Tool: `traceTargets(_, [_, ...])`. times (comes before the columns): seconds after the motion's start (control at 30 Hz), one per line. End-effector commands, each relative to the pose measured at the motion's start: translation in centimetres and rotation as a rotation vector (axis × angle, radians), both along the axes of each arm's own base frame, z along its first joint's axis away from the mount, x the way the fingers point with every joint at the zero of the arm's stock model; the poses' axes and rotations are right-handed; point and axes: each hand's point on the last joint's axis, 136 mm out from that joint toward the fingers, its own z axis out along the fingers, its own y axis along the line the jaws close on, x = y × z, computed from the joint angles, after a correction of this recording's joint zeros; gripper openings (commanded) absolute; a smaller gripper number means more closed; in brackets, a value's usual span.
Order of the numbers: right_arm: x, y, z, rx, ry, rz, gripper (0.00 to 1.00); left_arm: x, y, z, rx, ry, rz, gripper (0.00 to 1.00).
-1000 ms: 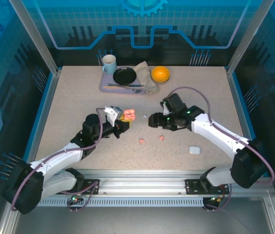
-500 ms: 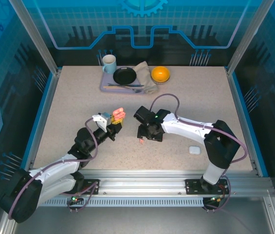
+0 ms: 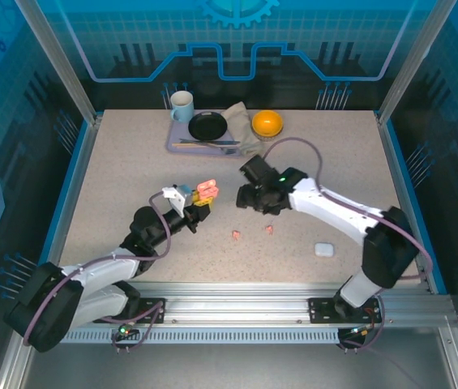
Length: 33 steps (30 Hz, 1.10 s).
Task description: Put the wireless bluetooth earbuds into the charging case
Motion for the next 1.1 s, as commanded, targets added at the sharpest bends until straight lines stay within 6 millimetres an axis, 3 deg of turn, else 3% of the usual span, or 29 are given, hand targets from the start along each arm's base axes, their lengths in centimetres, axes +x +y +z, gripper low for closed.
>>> traceTargets(0.0, [1.6, -1.6, 4.6, 0.062, -0.154, 0.132, 0.7, -0.9, -1.9, 1.8, -0.036, 0.039, -0.199, 0.0])
traceTargets(0.17, [2.9, -2.2, 9.5, 0.242, -0.312, 0.339, 0.7, -0.3, -2.5, 2.5, -0.103, 0.212, -0.368, 0.0])
traceTargets(0.27, [2.7, -1.1, 12.0, 0.391, -0.354, 0.482, 0.69, -0.2, -3.5, 3.1, -0.106, 0.307, -0.494, 0.0])
traceTargets(0.4, [2.3, 0.7, 13.9, 0.476, -0.364, 0.648, 0.64, 0.1, -4.6, 3.7, -0.092, 0.471, -0.616, 0.0])
traceTargets(0.6, [3.0, 1.1, 13.7, 0.505, -0.357, 0.688, 0.56, -0.1, -5.1, 4.2, -0.088, 0.677, -0.76, 0.0])
traceTargets(1.07, [1.5, 1.2, 11.8, 0.595, -0.284, 0.714, 0.44, -0.3, -5.4, 4.0, -0.058, 0.73, -0.848, 0.0])
